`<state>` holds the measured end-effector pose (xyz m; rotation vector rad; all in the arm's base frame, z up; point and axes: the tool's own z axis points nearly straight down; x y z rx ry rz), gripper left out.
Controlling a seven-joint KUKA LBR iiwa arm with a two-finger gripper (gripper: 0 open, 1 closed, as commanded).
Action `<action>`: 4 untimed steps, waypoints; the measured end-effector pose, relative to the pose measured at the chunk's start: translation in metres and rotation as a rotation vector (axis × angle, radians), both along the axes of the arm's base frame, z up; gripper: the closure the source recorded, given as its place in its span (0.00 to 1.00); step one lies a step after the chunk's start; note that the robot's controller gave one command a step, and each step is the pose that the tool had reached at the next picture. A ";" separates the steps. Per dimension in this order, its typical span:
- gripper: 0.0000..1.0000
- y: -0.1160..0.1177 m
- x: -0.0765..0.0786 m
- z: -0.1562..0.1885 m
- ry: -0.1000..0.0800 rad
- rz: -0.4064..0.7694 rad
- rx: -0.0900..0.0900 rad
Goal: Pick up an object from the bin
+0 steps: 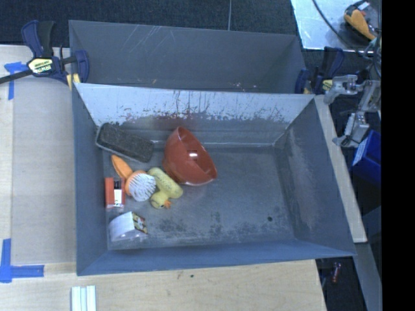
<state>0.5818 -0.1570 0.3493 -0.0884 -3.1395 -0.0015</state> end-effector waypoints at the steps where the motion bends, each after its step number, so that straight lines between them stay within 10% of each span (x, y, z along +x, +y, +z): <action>1: 0.00 0.022 -0.047 0.006 -0.023 0.087 -0.005; 2: 1.00 0.019 -0.066 -0.023 -0.010 0.059 -0.003; 4: 1.00 0.018 -0.085 -0.060 -0.012 0.100 -0.004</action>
Offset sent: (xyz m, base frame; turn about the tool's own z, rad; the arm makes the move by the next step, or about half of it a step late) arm -0.0674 0.0194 -0.0241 -0.0585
